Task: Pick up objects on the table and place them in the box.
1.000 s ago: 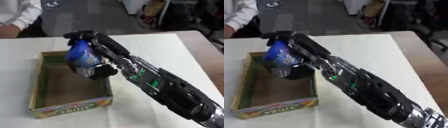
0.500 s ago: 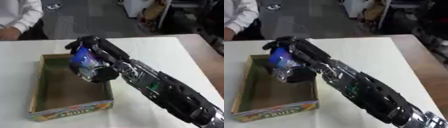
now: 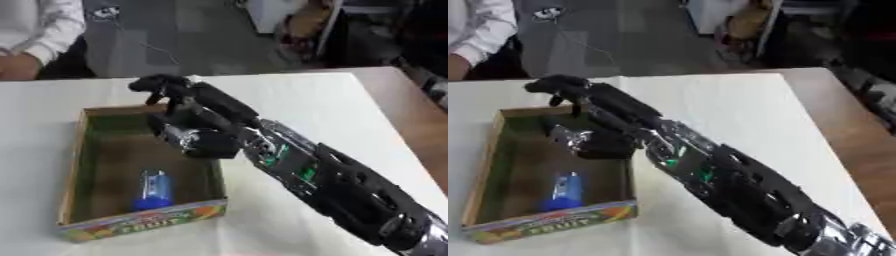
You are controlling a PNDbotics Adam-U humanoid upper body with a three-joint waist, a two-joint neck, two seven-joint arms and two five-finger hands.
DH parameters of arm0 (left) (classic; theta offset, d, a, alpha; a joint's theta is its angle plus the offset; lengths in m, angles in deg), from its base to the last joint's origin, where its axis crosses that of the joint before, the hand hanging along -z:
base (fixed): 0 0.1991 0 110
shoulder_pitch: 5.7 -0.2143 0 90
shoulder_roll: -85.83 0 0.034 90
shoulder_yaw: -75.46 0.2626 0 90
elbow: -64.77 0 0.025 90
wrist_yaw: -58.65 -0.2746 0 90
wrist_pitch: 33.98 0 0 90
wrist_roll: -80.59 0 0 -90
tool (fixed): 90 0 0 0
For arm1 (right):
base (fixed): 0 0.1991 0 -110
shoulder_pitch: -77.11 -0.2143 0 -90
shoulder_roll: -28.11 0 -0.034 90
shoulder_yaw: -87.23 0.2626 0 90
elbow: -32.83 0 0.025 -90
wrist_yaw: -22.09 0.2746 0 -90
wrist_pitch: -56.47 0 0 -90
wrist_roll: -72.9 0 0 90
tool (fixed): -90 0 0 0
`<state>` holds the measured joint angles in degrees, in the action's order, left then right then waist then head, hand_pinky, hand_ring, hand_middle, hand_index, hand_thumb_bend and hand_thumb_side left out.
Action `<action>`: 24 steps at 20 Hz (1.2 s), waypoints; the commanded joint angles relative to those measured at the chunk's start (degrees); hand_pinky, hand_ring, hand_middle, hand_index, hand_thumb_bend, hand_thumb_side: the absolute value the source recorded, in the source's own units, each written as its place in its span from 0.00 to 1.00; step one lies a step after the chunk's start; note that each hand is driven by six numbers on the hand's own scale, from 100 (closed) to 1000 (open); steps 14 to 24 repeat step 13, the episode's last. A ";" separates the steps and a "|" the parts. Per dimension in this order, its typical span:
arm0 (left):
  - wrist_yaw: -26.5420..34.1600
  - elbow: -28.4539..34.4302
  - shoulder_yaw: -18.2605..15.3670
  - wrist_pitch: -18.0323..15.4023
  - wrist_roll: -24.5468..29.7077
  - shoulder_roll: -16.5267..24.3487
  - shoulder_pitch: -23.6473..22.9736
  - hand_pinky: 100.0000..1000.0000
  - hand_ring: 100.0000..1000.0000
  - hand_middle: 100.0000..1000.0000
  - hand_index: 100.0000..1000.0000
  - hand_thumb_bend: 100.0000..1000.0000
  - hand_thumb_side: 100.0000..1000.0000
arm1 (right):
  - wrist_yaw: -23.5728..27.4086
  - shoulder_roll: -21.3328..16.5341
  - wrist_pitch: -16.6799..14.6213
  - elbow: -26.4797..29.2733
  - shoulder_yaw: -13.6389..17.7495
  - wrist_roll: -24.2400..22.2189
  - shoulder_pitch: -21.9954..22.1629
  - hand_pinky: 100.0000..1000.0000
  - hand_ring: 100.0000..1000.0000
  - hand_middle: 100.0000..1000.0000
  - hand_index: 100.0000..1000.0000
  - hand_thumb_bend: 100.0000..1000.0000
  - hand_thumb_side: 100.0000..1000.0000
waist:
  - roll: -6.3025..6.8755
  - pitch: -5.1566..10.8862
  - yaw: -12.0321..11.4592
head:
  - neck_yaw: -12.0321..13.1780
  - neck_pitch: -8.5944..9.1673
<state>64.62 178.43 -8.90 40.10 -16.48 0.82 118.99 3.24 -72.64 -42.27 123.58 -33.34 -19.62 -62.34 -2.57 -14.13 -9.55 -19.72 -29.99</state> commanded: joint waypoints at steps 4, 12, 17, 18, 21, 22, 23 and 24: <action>-0.12 0.94 -0.68 -0.03 -0.07 0.32 0.76 0.44 0.55 0.82 0.70 0.00 0.85 | 0.68 -1.56 0.39 2.11 0.42 0.80 0.14 0.54 0.73 0.88 0.96 0.00 1.00 | 0.34 0.86 0.18 | 0.01 0.78; -0.86 0.94 -0.94 -0.38 -0.34 1.38 -0.96 0.44 0.55 0.82 0.70 0.00 0.85 | 2.10 -3.61 1.27 6.13 1.27 1.75 2.22 0.50 0.71 0.86 0.94 0.00 1.00 | 0.63 1.49 1.97 | -3.10 5.94; -1.02 0.94 -1.07 -0.63 -0.58 1.65 -1.37 0.44 0.55 0.82 0.70 0.00 0.84 | 2.32 -4.20 1.63 7.29 1.52 1.80 2.75 0.50 0.71 0.85 0.94 0.00 1.00 | 0.69 1.69 2.39 | -3.25 7.11; -1.02 0.94 -1.07 -0.63 -0.58 1.65 -1.37 0.44 0.55 0.82 0.70 0.00 0.84 | 2.32 -4.20 1.63 7.29 1.52 1.80 2.75 0.50 0.71 0.85 0.94 0.00 1.00 | 0.69 1.69 2.39 | -3.25 7.11; -1.02 0.94 -1.07 -0.63 -0.58 1.65 -1.37 0.44 0.55 0.82 0.70 0.00 0.84 | 2.32 -4.20 1.63 7.29 1.52 1.80 2.75 0.50 0.71 0.85 0.94 0.00 1.00 | 0.69 1.69 2.39 | -3.25 7.11; -1.02 0.94 -1.07 -0.63 -0.58 1.65 -1.37 0.44 0.55 0.82 0.70 0.00 0.84 | 2.32 -4.20 1.63 7.29 1.52 1.80 2.75 0.50 0.71 0.85 0.94 0.00 1.00 | 0.69 1.69 2.39 | -3.25 7.11; -1.02 0.94 -1.07 -0.63 -0.58 1.65 -1.37 0.44 0.55 0.82 0.70 0.00 0.84 | 2.32 -4.20 1.63 7.29 1.52 1.80 2.75 0.50 0.71 0.85 0.94 0.00 1.00 | 0.69 1.69 2.39 | -3.25 7.11; -1.02 0.94 -1.07 -0.63 -0.58 1.65 -1.37 0.44 0.55 0.82 0.70 0.00 0.84 | 2.32 -4.20 1.63 7.29 1.52 1.80 2.75 0.50 0.71 0.85 0.94 0.00 1.00 | 0.69 1.69 2.39 | -3.25 7.11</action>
